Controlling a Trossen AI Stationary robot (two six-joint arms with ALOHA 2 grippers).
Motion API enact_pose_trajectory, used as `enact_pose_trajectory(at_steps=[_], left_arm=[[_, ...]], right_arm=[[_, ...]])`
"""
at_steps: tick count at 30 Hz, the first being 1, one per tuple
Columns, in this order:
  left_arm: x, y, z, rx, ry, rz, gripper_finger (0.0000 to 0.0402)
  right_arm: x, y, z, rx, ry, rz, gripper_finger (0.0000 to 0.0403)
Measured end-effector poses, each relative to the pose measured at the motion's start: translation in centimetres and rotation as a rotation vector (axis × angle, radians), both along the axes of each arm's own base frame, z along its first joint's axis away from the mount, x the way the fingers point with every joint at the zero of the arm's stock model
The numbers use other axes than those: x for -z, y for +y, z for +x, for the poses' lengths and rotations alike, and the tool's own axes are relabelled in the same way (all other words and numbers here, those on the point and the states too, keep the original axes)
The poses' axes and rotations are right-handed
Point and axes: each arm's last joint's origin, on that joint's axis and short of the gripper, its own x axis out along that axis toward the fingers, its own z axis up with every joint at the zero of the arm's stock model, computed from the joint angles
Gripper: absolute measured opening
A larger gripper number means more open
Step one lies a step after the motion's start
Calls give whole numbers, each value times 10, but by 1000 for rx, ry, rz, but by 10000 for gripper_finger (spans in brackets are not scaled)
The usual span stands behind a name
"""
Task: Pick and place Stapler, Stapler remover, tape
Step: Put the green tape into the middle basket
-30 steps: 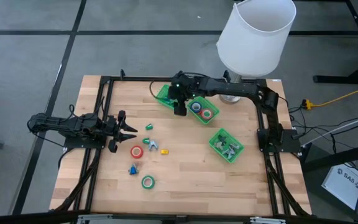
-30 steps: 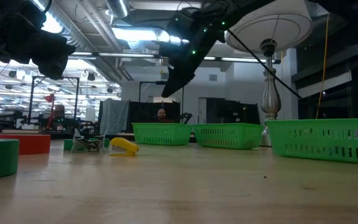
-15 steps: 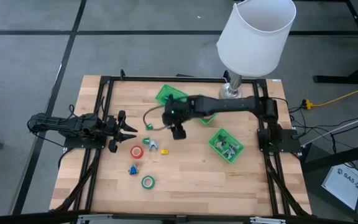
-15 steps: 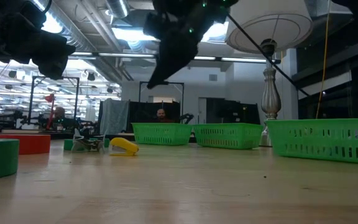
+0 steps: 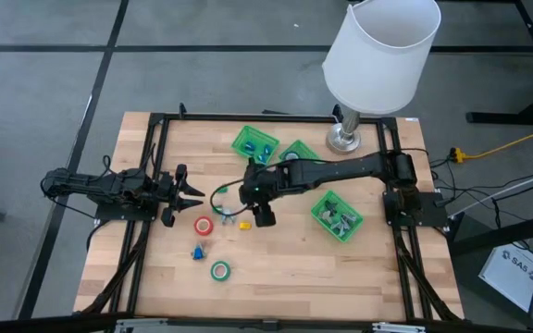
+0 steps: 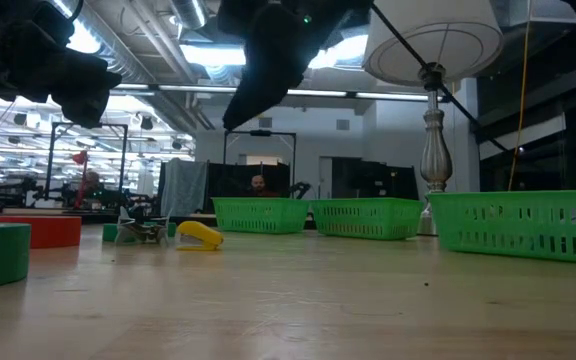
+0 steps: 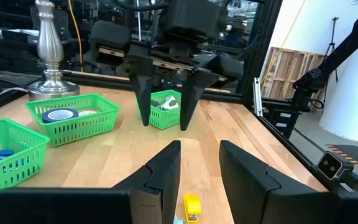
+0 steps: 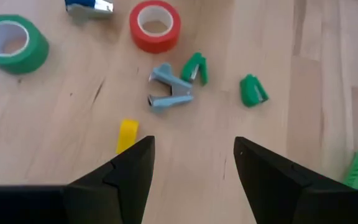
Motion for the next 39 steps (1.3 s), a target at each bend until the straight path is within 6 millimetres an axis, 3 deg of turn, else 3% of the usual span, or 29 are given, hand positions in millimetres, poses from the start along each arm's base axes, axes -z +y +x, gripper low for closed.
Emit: enact_pose_trajectory(at_steps=[7, 13, 23, 33, 39], left_arm=[[0, 0, 0, 0, 0, 0, 107], [0, 0, 0, 0, -1, 0, 107], [0, 0, 0, 0, 0, 0, 107], [0, 0, 0, 0, 1, 0, 107], [0, 0, 0, 0, 0, 0, 107]], right_arm=[[0, 12, 2, 43, -24, 25, 223], [-1, 9, 4, 196, -57, 29, 223], [6, 16, 17, 366, -151, 196, 223], [19, 43, 22, 383, -97, 456, 223], [24, 66, 18, 315, -40, 512, 223]])
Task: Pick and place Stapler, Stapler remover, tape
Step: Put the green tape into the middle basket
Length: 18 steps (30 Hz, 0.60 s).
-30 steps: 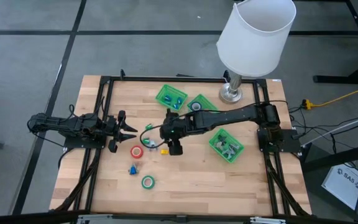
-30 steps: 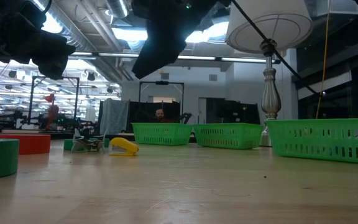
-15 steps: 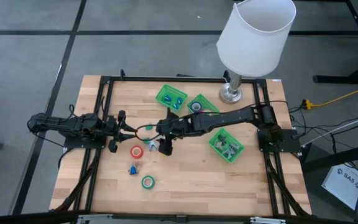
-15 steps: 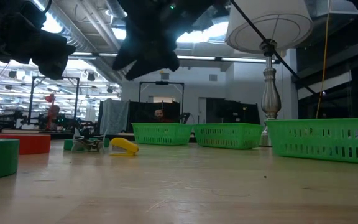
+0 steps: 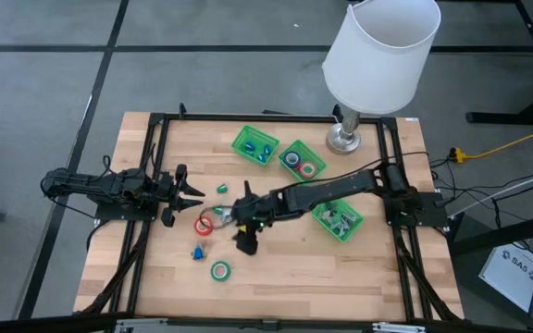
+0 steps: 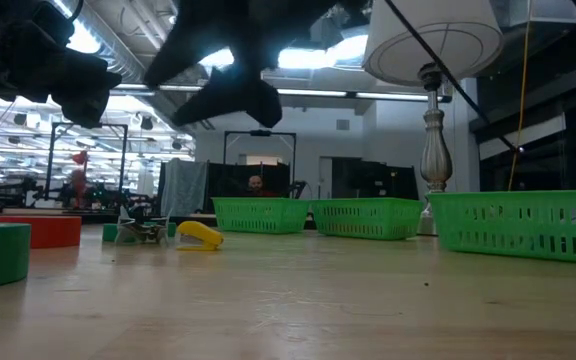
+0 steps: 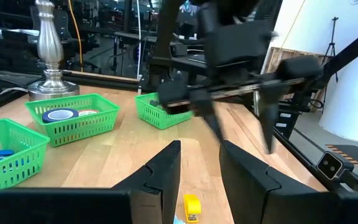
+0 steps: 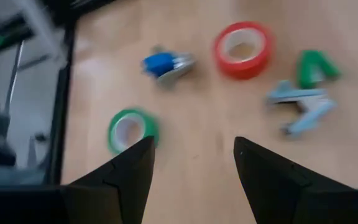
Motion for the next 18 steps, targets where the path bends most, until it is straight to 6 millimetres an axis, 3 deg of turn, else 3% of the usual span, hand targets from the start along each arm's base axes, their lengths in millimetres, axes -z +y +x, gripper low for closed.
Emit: enact_pose_trajectory(at_steps=[12, 18], left_arm=[[0, 0, 0, 0, 0, 0, 107], [0, 0, 0, 0, 0, 0, 107]], right_arm=[[4, 57, -20, -381, -28, -205, 223], [2, 64, -20, -502, -99, -287, 223]])
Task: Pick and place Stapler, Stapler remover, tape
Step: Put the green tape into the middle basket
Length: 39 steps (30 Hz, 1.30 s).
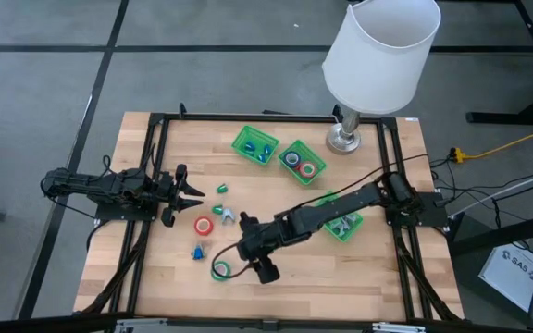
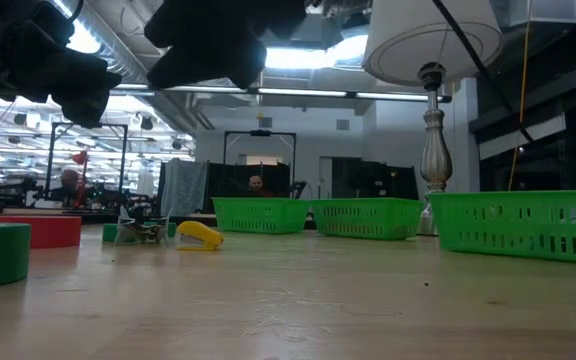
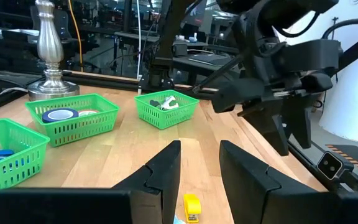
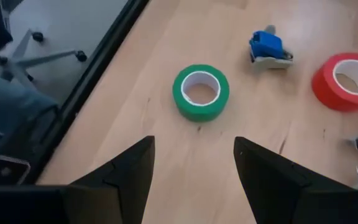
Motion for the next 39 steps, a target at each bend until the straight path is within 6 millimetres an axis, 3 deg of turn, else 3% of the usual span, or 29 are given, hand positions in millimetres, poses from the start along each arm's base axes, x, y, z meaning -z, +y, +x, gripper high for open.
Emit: enact_pose_trajectory(at_steps=[21, 28, 34, 39], left_arm=[[0, 0, 0, 0, 0, 0, 107], [0, 0, 0, 0, 0, 0, 107], [0, 0, 0, 0, 0, 0, 107], [0, 0, 0, 0, 0, 0, 107]], right_arm=[[36, 22, 22, -218, -246, -127, 223], [35, 37, 21, -241, -326, -164, 223], [42, 41, 21, -250, -319, -200, 223], [55, 45, 33, -250, -289, -216, 223]])
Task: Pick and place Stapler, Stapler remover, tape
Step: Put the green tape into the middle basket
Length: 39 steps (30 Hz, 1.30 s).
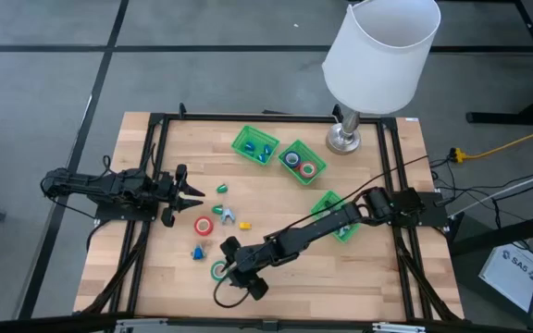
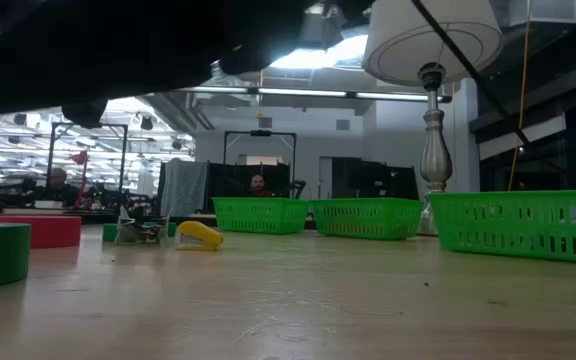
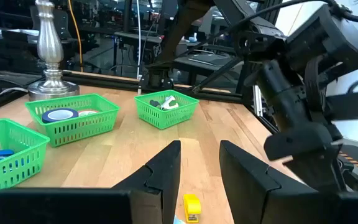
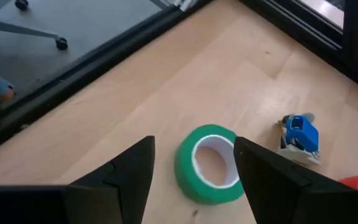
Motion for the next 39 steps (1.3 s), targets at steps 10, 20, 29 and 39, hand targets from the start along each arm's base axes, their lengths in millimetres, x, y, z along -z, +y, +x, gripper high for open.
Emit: enact_pose_trajectory(at_steps=[10, 20, 29, 39], left_arm=[[0, 0, 0, 0, 0, 0, 107], [0, 0, 0, 0, 0, 0, 107], [0, 0, 0, 0, 0, 0, 107], [0, 0, 0, 0, 0, 0, 107]], right_arm=[[25, 6, 16, 1, 88, -39, 221], [34, -3, 19, 73, 88, -144, 181], [41, -5, 15, 56, 148, -193, 135], [41, -6, 13, 25, 163, -234, 73]])
